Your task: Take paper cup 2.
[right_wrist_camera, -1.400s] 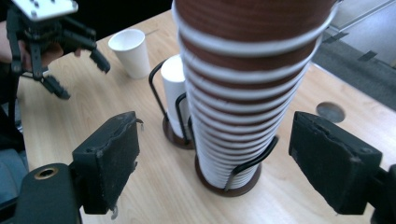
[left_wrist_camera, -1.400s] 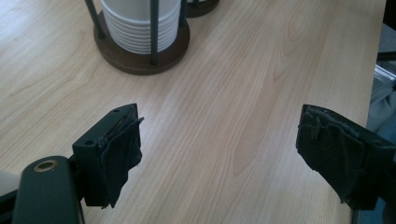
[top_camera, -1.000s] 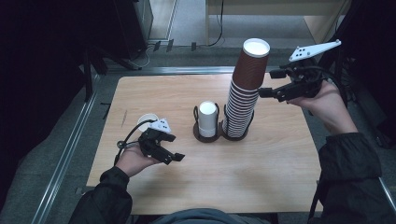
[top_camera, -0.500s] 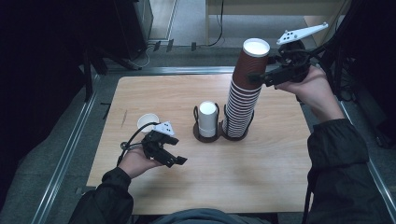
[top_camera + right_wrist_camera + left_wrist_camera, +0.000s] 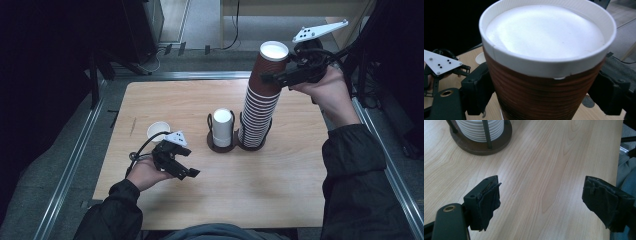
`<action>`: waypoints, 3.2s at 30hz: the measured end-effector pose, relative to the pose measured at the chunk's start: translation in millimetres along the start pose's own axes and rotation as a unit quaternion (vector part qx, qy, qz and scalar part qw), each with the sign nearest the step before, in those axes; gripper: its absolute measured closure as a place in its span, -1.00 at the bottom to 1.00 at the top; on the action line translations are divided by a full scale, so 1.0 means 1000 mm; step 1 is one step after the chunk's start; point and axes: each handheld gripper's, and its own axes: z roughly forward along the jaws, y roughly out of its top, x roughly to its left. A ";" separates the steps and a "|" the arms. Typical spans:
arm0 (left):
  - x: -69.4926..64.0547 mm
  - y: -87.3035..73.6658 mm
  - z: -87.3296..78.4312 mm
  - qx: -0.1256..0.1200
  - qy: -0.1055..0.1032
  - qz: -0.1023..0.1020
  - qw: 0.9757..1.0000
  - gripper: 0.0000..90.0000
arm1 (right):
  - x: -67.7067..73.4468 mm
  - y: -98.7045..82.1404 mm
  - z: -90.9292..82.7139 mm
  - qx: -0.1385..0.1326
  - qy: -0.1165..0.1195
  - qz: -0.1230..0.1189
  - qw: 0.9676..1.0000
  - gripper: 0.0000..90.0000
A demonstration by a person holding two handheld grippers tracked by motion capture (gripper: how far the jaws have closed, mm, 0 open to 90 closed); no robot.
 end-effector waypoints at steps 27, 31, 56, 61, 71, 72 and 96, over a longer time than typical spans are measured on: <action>0.001 0.001 -0.002 0.004 -0.003 -0.009 1.000 -0.67 | 0.011 0.032 -0.024 -0.012 -0.014 -0.022 1.000 -0.61; 0.002 0.001 -0.004 -0.005 -0.011 -0.016 1.000 -0.68 | 0.014 0.038 -0.029 -0.011 -0.018 -0.026 0.999 -0.61; 0.001 0.002 -0.009 -0.035 -0.032 -0.013 0.999 -0.69 | 0.053 0.069 -0.076 -0.039 0.006 -0.066 0.997 -0.61; 0.002 0.002 -0.012 -0.042 -0.030 -0.015 0.999 -0.69 | 0.068 0.064 -0.080 -0.032 0.028 -0.070 0.997 -0.61; 0.007 0.003 -0.018 -0.067 -0.038 -0.041 0.996 -0.71 | 0.088 0.031 -0.068 -0.017 0.070 -0.072 0.995 -0.61; 0.007 0.003 -0.018 -0.066 -0.037 -0.040 0.996 -0.71 | 0.090 0.027 -0.067 -0.015 0.072 -0.073 0.995 -0.61; -0.001 0.005 -0.020 -0.082 -0.032 -0.008 0.996 -0.72 | 0.109 -0.069 -0.002 0.018 0.125 -0.053 0.990 -0.62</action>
